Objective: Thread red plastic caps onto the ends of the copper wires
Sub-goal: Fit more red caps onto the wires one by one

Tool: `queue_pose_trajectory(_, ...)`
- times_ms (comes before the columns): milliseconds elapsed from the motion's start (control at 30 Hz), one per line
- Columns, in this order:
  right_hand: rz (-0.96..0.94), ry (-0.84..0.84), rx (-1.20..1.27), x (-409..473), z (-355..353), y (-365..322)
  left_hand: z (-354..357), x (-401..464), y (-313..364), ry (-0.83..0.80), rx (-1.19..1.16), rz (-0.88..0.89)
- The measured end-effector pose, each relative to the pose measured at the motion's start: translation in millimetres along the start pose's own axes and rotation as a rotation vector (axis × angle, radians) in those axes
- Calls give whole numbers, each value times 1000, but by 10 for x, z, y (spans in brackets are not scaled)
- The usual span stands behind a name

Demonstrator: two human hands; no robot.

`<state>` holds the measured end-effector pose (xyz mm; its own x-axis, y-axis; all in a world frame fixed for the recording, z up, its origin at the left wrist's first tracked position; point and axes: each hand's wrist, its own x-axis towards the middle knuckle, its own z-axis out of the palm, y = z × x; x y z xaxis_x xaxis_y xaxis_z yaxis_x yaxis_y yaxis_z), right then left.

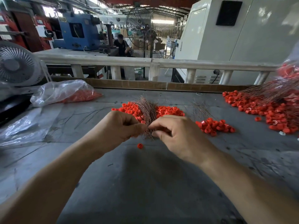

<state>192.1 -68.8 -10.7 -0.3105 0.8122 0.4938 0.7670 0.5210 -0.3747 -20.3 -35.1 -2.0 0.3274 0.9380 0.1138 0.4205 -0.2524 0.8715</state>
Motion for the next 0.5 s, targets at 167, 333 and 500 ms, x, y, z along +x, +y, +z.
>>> queue_pose_trajectory(167, -32, 27, 52, 11, 15, -1, -12, -1, 9, -70, 73, 71)
queue_pose_trajectory(333, 25, 132, 53, -7, -15, 54, -74, 64, -81, 90, 193, 83)
queue_pose_trajectory(500, 171, 214, 67, -10, -7, 110, -66, 120, -229, 312, 415, 27)
